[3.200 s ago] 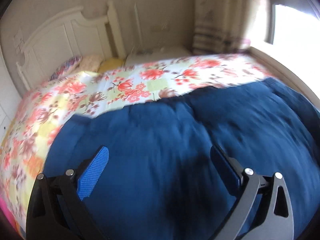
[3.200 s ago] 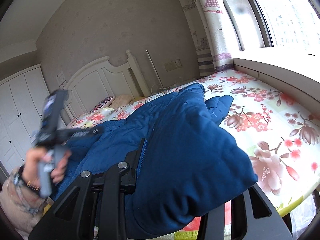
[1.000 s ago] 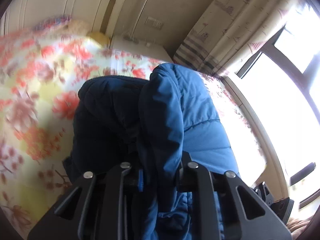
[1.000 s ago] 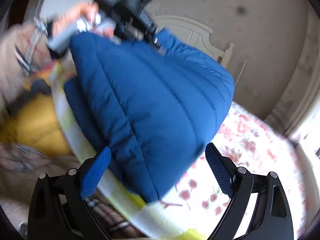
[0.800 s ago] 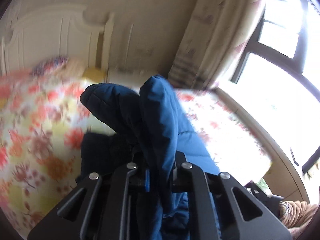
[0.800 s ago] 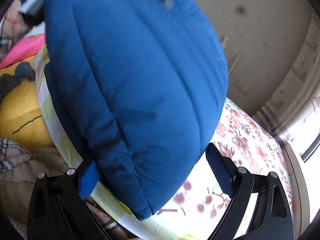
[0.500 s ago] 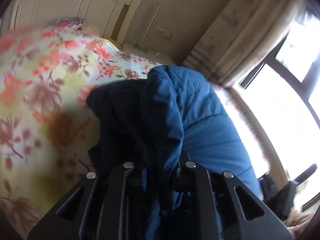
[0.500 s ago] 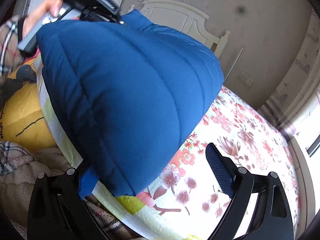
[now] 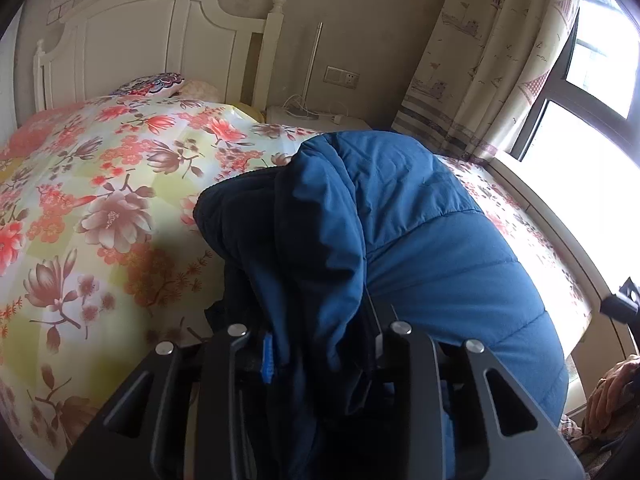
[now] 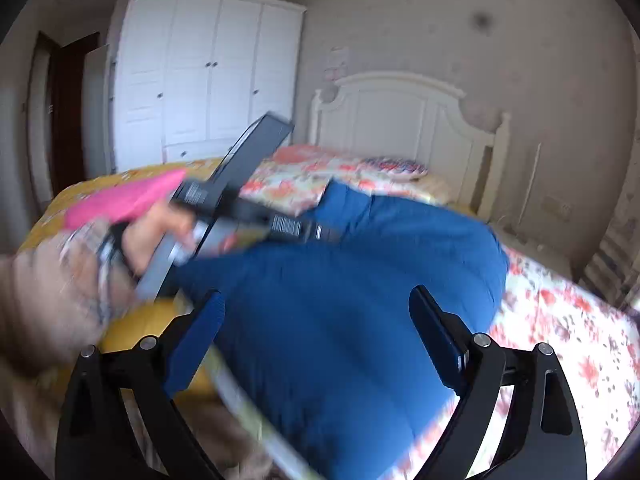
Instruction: Fold large clothes
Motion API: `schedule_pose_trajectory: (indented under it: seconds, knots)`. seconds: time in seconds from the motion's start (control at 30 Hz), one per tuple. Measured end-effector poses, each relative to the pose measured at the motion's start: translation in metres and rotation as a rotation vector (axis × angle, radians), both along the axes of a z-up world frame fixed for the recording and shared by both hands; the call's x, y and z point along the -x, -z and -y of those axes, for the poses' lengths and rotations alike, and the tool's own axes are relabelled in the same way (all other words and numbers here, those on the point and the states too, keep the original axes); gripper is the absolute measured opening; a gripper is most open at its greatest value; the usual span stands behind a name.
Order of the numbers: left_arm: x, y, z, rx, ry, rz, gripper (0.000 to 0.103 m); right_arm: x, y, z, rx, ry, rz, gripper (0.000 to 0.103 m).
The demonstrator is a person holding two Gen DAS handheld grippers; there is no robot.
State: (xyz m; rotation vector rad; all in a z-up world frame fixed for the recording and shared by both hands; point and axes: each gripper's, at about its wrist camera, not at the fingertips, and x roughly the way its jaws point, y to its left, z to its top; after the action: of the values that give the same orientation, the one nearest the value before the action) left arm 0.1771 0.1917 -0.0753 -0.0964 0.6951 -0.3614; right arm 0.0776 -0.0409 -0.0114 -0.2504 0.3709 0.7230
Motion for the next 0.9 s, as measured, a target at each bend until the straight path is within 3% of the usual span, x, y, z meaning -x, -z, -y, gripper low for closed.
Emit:
schedule_pose_trajectory:
  seconds: [0.1, 0.17, 0.23, 0.33, 0.57, 0.7, 0.77, 0.83, 0.9]
  knots:
    - [0.001, -0.002, 0.003, -0.025, -0.008, 0.004, 0.034, -0.014, 0.014, -0.037, 0.031, 0.024, -0.014, 0.086]
    - [0.001, -0.001, 0.005, -0.052, -0.02, 0.013, 0.038, -0.021, 0.052, -0.068, 0.187, -0.002, -0.059, 0.09]
    - [0.001, 0.002, 0.006, -0.076, -0.038, 0.013, 0.043, -0.009, 0.074, -0.084, 0.308, 0.015, 0.08, 0.093]
    - [0.005, 0.003, 0.009, -0.124, -0.069, 0.037, 0.052, -0.015, 0.071, -0.084, 0.306, 0.005, 0.016, 0.094]
    - [0.014, -0.003, 0.02, -0.241, -0.121, 0.073, 0.053, -0.02, 0.075, -0.081, 0.304, -0.002, 0.015, 0.095]
    - [0.022, -0.01, 0.025, -0.349, -0.176, 0.115, 0.069, -0.02, 0.079, -0.08, 0.305, 0.001, 0.024, 0.095]
    - [0.029, -0.021, 0.026, -0.402, -0.218, 0.152, 0.071, -0.019, 0.08, -0.082, 0.307, 0.001, 0.025, 0.096]
    - [0.039, -0.044, 0.025, -0.401, -0.282, 0.233, 0.074, -0.019, 0.081, -0.082, 0.305, 0.0, 0.024, 0.096]
    - [0.046, -0.076, 0.027, -0.305, -0.273, 0.322, 0.079, -0.019, 0.082, -0.083, 0.307, 0.002, 0.028, 0.096]
